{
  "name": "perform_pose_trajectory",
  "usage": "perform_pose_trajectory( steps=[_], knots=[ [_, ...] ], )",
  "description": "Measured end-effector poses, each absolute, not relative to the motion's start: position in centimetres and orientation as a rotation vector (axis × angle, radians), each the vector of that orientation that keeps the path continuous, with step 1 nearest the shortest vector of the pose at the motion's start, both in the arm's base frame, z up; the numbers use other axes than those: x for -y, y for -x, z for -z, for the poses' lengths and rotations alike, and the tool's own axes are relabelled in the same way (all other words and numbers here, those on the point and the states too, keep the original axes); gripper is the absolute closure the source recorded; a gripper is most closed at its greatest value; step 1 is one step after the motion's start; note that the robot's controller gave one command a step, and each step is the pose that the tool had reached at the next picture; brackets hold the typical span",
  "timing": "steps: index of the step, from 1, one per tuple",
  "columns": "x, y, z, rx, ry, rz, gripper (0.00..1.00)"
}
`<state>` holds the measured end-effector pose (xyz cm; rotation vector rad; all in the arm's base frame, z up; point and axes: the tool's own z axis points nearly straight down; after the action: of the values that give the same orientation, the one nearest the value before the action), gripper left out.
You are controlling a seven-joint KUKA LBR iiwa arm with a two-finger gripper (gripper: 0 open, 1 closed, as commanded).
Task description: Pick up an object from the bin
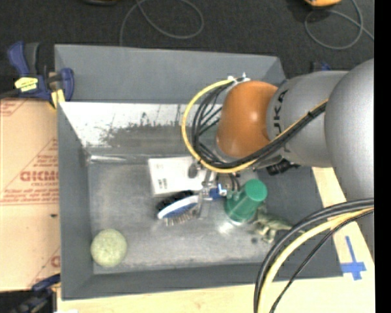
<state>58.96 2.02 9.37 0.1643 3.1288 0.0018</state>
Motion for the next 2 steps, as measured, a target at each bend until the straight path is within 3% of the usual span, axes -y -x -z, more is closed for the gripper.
perform_pose_trajectory(
  steps=[1,2],
  knots=[
    [-3.28,-56.38,-7.0,-3.133,-0.209,-0.001,1.0],
    [-3.28,-56.39,-7.01,-3.133,-0.209,-0.001,1.0]
  ],
)
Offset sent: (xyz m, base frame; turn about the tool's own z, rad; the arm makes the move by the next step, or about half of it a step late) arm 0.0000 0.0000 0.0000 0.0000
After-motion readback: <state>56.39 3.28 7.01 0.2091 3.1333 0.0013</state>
